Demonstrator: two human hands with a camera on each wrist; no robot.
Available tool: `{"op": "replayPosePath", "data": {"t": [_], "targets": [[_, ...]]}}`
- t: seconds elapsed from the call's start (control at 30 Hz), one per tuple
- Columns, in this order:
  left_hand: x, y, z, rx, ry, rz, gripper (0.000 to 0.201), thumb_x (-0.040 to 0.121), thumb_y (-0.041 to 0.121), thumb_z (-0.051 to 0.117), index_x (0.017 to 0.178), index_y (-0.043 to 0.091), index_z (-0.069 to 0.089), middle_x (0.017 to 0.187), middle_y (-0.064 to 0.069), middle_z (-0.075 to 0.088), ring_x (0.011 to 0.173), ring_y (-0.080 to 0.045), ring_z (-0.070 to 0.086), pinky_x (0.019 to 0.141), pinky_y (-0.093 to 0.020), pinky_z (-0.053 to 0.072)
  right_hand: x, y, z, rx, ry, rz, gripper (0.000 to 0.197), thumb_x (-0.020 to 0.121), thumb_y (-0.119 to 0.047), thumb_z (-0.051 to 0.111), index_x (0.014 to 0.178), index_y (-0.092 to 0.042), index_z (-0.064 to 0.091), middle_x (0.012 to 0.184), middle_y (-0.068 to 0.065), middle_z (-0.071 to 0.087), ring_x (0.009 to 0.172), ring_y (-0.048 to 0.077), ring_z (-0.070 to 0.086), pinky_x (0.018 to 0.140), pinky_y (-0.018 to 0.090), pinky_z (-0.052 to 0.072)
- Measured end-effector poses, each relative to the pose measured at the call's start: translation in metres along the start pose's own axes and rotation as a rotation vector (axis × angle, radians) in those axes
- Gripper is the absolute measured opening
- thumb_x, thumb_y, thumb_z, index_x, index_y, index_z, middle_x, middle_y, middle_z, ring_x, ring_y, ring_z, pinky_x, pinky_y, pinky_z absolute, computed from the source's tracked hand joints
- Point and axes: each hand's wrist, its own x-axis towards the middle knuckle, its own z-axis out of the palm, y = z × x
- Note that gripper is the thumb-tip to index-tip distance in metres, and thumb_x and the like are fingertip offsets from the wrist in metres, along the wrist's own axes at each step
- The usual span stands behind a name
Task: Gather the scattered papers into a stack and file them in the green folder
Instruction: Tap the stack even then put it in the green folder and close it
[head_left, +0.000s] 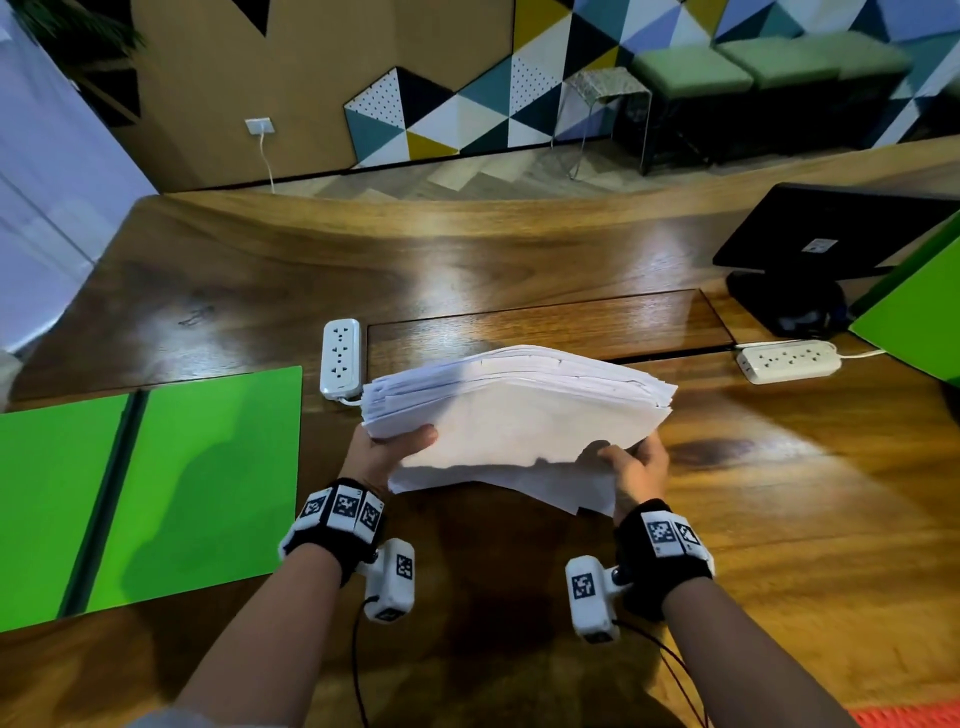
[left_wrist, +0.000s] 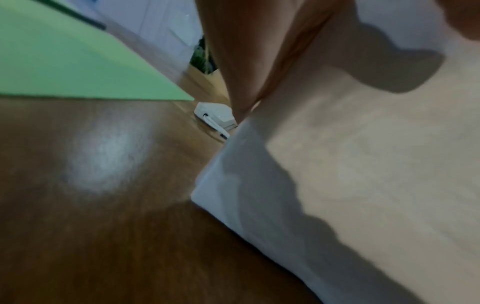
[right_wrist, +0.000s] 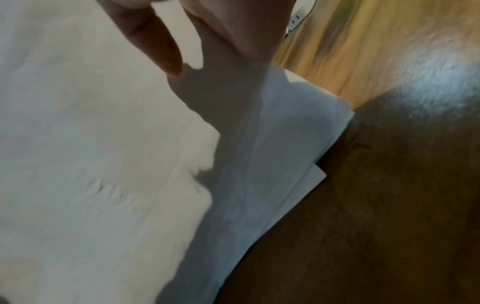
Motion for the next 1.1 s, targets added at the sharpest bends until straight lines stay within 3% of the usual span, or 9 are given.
{"op": "replayPosePath", "data": {"t": [0.17, 0.27, 0.37, 0.57, 0.77, 0.87, 0.93, 1.0, 1.1], "targets": [[0.004, 0.015, 0.006, 0.095, 0.005, 0.003, 0.081, 0.025, 0.05, 0.092, 0.097, 0.026, 0.065, 0.09, 0.007, 0.073, 0.085, -0.009, 0.069, 0.069, -0.024, 0.057, 0.011, -0.003, -0.002, 0.071, 0.06, 0.02, 0.044, 0.073, 0.029, 0.044, 0.056, -0.011, 0.044, 0.041, -0.015, 0.052, 0.039, 0.0, 0.047, 0.041, 0.011, 0.036], [0.005, 0.02, 0.015, 0.085, 0.107, -0.031, 0.062, 0.035, 0.038, 0.089, 0.092, 0.024, 0.067, 0.096, -0.003, 0.073, 0.096, -0.027, 0.069, 0.083, -0.044, 0.057, 0.013, -0.012, -0.004, 0.105, 0.053, 0.003, 0.058, 0.072, 0.031, 0.043, 0.042, -0.019, 0.041, 0.037, -0.013, 0.044, 0.035, 0.004, 0.039, 0.039, 0.013, 0.029], [0.001, 0.023, 0.019, 0.116, 0.188, -0.025, 0.049, 0.041, 0.034, 0.09, 0.085, 0.023, 0.068, 0.094, -0.004, 0.072, 0.093, -0.027, 0.068, 0.086, -0.046, 0.056, 0.01, -0.018, -0.011, 0.115, 0.011, -0.042, 0.04, 0.07, 0.024, 0.05, 0.057, -0.014, 0.046, 0.05, -0.001, 0.05, 0.047, 0.013, 0.046, 0.045, 0.018, 0.037], [-0.014, 0.036, 0.02, -0.039, 0.187, 0.183, 0.036, 0.07, -0.005, 0.074, 0.092, 0.021, 0.061, 0.074, 0.004, 0.073, 0.066, -0.007, 0.071, 0.055, -0.018, 0.055, 0.015, -0.032, -0.025, 0.124, -0.202, -0.145, 0.045, 0.064, 0.016, 0.056, 0.091, -0.018, 0.065, 0.071, -0.007, 0.072, 0.068, 0.012, 0.064, 0.063, 0.02, 0.053], [-0.007, 0.037, 0.018, -0.241, 0.179, 0.103, 0.024, 0.063, 0.009, 0.054, 0.085, 0.015, 0.061, 0.064, 0.003, 0.064, 0.059, -0.012, 0.061, 0.06, -0.024, 0.049, 0.02, -0.035, -0.014, 0.181, -0.243, -0.109, 0.046, 0.063, 0.01, 0.058, 0.098, -0.019, 0.067, 0.074, -0.003, 0.072, 0.076, 0.021, 0.061, 0.065, 0.023, 0.053], [-0.005, 0.035, 0.017, -0.261, 0.159, 0.092, 0.04, 0.056, 0.023, 0.068, 0.094, 0.013, 0.063, 0.079, 0.001, 0.07, 0.069, -0.014, 0.065, 0.064, -0.023, 0.052, 0.019, -0.031, -0.01, 0.183, -0.229, -0.091, 0.053, 0.058, 0.008, 0.056, 0.102, -0.021, 0.066, 0.073, 0.0, 0.073, 0.068, 0.021, 0.063, 0.065, 0.023, 0.054], [-0.011, 0.038, 0.018, -0.144, 0.14, 0.104, 0.078, 0.047, 0.049, 0.077, 0.114, 0.014, 0.055, 0.102, -0.004, 0.065, 0.084, -0.014, 0.063, 0.073, -0.02, 0.052, 0.019, -0.027, -0.011, 0.136, -0.208, -0.08, 0.05, 0.065, 0.015, 0.055, 0.097, -0.021, 0.066, 0.067, -0.001, 0.073, 0.063, 0.02, 0.064, 0.066, 0.025, 0.054], [-0.016, 0.047, 0.021, 0.126, 0.105, 0.203, 0.098, 0.041, 0.068, 0.074, 0.12, 0.02, 0.043, 0.095, 0.006, 0.059, 0.077, 0.004, 0.061, 0.066, -0.006, 0.049, 0.02, -0.024, -0.012, 0.085, -0.18, -0.053, 0.041, 0.064, 0.014, 0.058, 0.088, -0.018, 0.067, 0.062, -0.002, 0.072, 0.069, 0.027, 0.062, 0.071, 0.032, 0.053], [-0.016, 0.071, 0.025, 0.804, 0.206, 0.48, 0.084, 0.054, 0.071, 0.061, 0.118, 0.019, 0.049, 0.102, 0.01, 0.057, 0.091, -0.004, 0.059, 0.092, -0.021, 0.046, 0.02, -0.024, -0.013, 0.032, -0.183, -0.028, 0.027, 0.052, 0.003, 0.058, 0.074, -0.008, 0.068, 0.06, -0.001, 0.07, 0.073, 0.029, 0.059, 0.073, 0.04, 0.05]]}}
